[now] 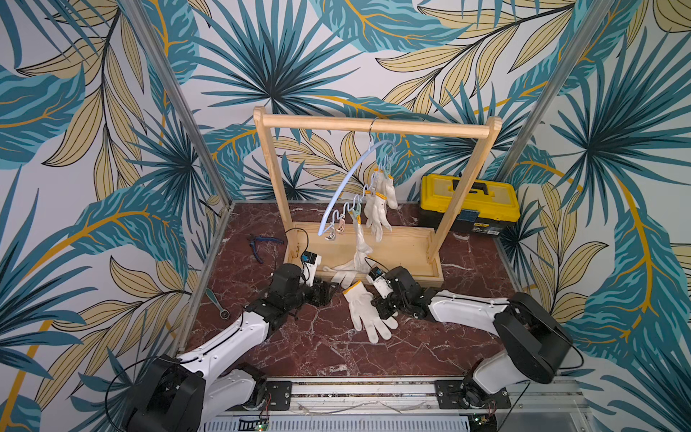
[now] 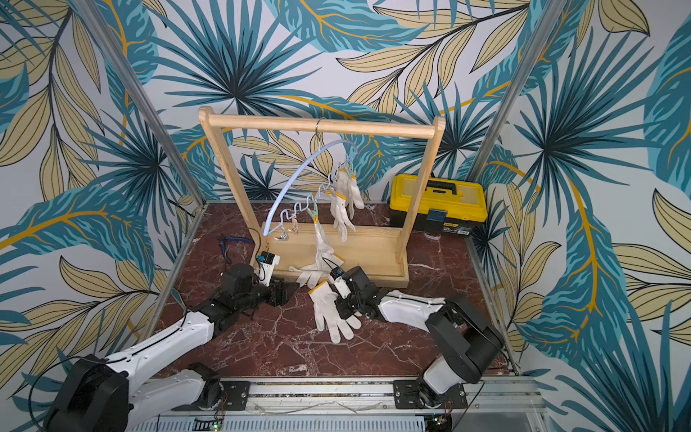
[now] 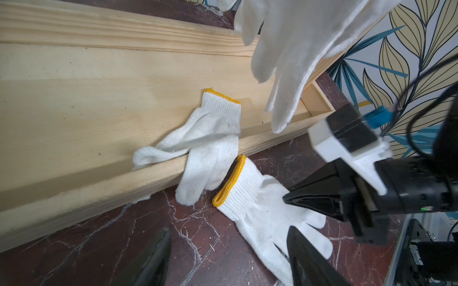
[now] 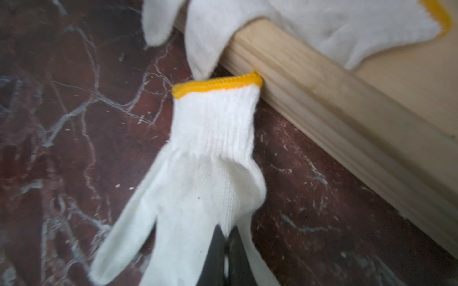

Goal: Clip the gloves onto a hanger to dry
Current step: Pick up the glove from the center of the board.

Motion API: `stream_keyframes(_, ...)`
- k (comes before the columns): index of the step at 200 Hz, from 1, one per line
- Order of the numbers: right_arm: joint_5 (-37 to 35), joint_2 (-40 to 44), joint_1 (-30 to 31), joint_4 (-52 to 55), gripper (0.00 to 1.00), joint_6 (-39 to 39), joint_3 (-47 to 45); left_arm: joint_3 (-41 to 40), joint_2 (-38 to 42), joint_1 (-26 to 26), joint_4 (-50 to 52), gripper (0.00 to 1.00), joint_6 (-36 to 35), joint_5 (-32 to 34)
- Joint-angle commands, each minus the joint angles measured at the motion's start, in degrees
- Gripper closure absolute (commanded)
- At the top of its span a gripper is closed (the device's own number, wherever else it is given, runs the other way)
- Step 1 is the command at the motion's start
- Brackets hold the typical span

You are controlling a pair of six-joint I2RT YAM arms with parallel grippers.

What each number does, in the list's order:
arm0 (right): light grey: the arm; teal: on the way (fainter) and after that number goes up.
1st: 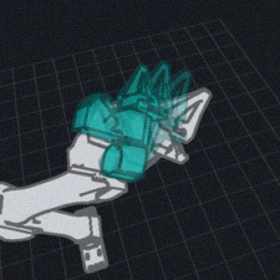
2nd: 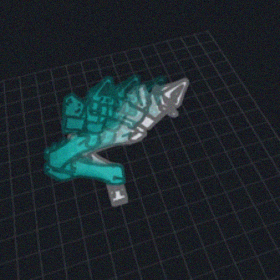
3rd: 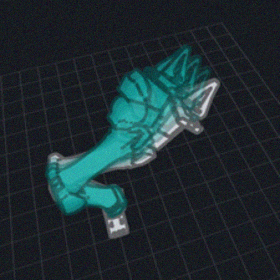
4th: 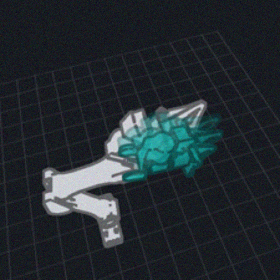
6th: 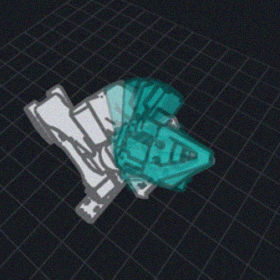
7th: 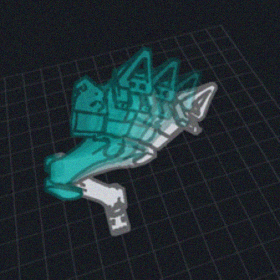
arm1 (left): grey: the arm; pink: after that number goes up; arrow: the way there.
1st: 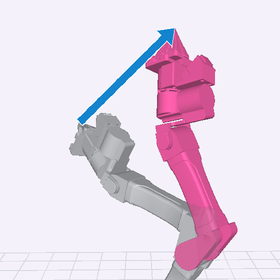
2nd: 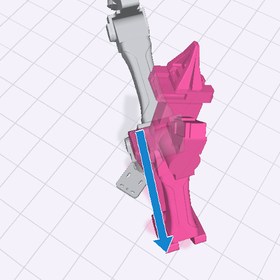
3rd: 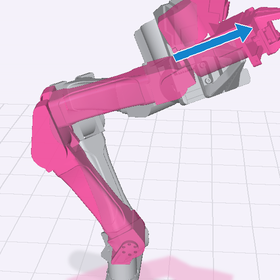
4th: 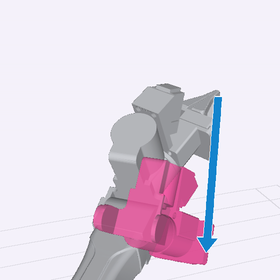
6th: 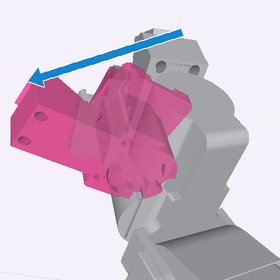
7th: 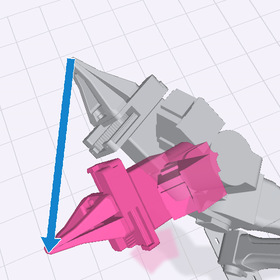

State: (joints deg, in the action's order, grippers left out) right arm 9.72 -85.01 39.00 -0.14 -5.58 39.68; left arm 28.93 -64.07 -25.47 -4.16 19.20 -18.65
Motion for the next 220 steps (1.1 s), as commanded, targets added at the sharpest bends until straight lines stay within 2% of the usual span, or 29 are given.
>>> stream_keyframes(1,3.3,8.5,0.3,2.8,1.0,-1.4,-1.4,-1.8,-1.7,-0.2,-3.7,0.26,1.6,-4.1)
stream_keyframes(19,4.1,13.9,0.3,6.1,1.0,-0.9,-1.1,-1.0,-3.1,-0.7,-5.4,0.26,3.1,-7.4)
stream_keyframes(48,6.1,21.1,0.4,9.7,1.0,-0.2,-0.7,-0.3,-2.9,-2.5,-9.2,0.26,6.7,-9.0)
stream_keyframes(85,10.7,26.4,0.3,11.5,1.0,0.1,0.0,0.2,-2.0,-3.5,-14.4,0.26,10.0,-14.8)
stream_keyframes(148,15.8,30.3,0.4,11.9,1.0,0.4,3.0,1.5,-2.0,-3.8,-16.1,0.26,10.9,-20.8)
stream_keyframes(220,20.3,29.9,0.3,11.4,1.0,1.1,6.6,5.1,-4.4,-3.7,-25.8,0.26,14.3,-24.9)
